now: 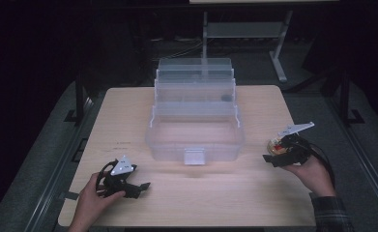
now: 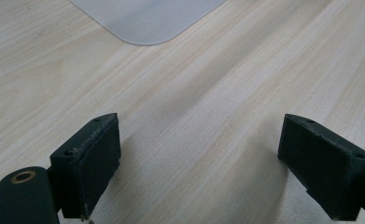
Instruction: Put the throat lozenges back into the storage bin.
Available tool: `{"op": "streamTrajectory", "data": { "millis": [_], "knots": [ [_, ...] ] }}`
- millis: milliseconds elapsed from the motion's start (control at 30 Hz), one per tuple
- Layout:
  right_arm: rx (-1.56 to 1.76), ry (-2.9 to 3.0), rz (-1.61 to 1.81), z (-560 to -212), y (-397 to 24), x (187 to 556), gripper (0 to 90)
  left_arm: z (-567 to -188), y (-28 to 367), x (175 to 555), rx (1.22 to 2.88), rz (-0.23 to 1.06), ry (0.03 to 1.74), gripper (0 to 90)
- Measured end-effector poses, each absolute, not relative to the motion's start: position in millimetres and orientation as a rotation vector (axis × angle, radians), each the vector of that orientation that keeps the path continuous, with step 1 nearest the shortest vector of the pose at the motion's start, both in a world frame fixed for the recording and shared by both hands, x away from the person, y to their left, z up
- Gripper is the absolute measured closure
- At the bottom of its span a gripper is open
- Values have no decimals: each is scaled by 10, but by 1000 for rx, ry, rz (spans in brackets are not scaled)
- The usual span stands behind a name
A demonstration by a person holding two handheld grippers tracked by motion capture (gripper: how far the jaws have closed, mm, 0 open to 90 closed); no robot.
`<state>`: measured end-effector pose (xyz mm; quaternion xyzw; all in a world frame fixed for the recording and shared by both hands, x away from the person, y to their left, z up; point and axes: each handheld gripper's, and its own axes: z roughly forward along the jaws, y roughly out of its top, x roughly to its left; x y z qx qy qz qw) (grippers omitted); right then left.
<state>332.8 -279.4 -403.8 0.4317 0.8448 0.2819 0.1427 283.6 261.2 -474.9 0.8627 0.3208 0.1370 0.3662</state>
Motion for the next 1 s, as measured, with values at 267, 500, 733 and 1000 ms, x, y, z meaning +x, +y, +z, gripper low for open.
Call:
{"op": "streamTrajectory", "data": {
  "millis": [267, 500, 733, 1000],
  "knots": [
    [1269, 2426, 791, -4009, -2867, 3440, 147, -4750, 2611, 2835, 2217, 352, 825, 122],
    [1291, 2422, 771, -3986, -2914, 3525, 147, -4749, 2612, 2835, 2217, 352, 824, 122],
    [1308, 2414, 752, -3951, -2963, 3609, 146, -4749, 2611, 2835, 2217, 352, 824, 122],
    [1344, 2421, 708, -3925, -3010, 3746, 143, -4749, 2611, 2836, 2217, 353, 825, 122]
  ]
}}
